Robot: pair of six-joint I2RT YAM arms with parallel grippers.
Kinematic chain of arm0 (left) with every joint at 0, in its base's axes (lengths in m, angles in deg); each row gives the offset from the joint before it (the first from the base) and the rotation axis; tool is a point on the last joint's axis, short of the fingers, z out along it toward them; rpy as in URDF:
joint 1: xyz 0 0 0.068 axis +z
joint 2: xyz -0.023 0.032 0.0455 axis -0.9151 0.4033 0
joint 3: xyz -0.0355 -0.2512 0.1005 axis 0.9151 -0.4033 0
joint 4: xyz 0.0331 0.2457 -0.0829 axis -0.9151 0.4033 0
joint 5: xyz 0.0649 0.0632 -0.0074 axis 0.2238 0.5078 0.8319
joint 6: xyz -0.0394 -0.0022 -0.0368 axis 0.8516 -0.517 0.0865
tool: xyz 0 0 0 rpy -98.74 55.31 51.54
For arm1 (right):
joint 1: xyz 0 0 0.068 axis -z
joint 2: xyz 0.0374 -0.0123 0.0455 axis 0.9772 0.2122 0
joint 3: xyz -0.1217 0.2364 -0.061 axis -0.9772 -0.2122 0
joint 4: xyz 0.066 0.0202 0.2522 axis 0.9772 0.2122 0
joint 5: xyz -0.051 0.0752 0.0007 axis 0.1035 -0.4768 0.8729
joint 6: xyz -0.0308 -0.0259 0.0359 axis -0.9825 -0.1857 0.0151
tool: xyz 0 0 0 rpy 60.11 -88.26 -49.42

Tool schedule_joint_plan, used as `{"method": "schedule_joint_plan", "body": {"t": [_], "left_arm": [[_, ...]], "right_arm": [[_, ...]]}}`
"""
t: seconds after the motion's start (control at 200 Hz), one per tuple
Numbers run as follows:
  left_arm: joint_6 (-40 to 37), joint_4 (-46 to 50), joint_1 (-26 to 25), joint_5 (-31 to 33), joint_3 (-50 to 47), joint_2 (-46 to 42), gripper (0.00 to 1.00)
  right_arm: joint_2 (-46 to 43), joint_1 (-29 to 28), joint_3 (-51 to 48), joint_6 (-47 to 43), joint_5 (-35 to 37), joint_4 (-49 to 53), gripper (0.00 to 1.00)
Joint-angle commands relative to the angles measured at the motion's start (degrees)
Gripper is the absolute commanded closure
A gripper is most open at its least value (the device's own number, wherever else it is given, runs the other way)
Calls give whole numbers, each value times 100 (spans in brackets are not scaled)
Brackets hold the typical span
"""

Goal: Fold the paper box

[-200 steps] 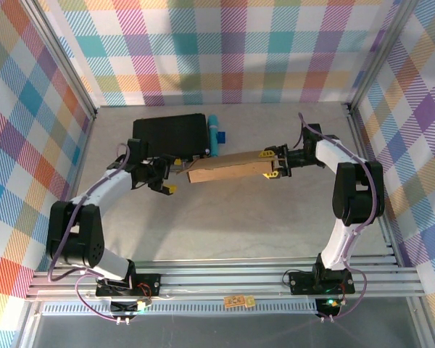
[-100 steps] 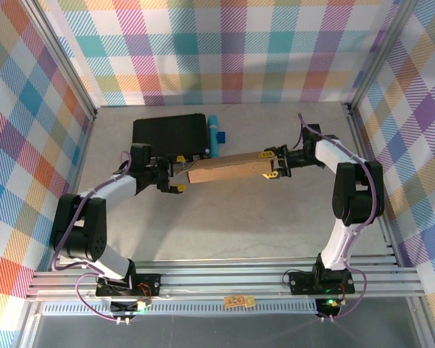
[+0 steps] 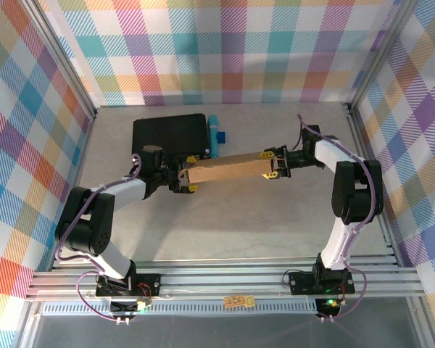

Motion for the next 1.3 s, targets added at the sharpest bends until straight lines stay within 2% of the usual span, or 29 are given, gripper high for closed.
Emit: {"method": "schedule_joint_plan", "body": {"t": [0.0,0.1,0.26,0.31,0.445,0.575,0.76,0.9,1.02,1.175,1.295], "left_arm": [[264,-505,-31,-82,-121,51,18],[306,-518,-62,-69,-183,0,23],[494,-650,-110,20,-322,-73,43],[544,-658,-118,39,-360,-103,50],[603,-414,-119,64,-354,-240,60],[586,468,-119,149,-222,-601,72],[368,2684,-54,358,184,-1203,84],[132,4052,85,435,555,-1347,86],[66,5041,174,549,895,-1351,84],[-17,6004,327,627,1280,-1224,84],[1,6359,473,712,1466,-1068,84]], "right_arm": [[87,16,51,-16,-163,50,48],[122,26,56,-8,-147,19,47],[149,39,45,-10,-112,-25,45],[157,40,42,-7,-96,-42,42],[150,65,105,-157,50,62,32],[-4,146,439,-772,647,626,26],[-512,298,763,-1300,1418,1102,22],[-669,398,929,-1558,1717,1470,20],[-1017,445,1015,-1695,2317,1465,22],[-1935,381,931,-2396,3320,824,34],[-2312,-127,934,-3584,4040,776,47]]}}
